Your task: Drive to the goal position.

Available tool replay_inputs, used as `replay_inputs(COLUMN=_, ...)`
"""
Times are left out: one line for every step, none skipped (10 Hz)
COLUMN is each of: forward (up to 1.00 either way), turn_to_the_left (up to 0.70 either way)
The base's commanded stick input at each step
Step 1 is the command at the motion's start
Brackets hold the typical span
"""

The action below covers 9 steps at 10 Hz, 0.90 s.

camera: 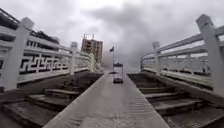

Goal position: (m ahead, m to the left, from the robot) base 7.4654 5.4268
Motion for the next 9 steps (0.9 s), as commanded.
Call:
replay_inputs(forward=0.69, turn_to_the_left=0.01)
replay_inputs(forward=0.69, turn_to_the_left=0.01)
replay_inputs(forward=0.69, turn_to_the_left=0.01)
replay_inputs(forward=0.69, turn_to_the_left=0.01)
replay_inputs(forward=0.69, turn_to_the_left=0.01)
replay_inputs(forward=0.69, turn_to_the_left=0.01)
replay_inputs(forward=0.69, turn_to_the_left=0.01)
replay_inputs(forward=0.69, turn_to_the_left=0.01)
replay_inputs(forward=0.69, turn_to_the_left=0.01)
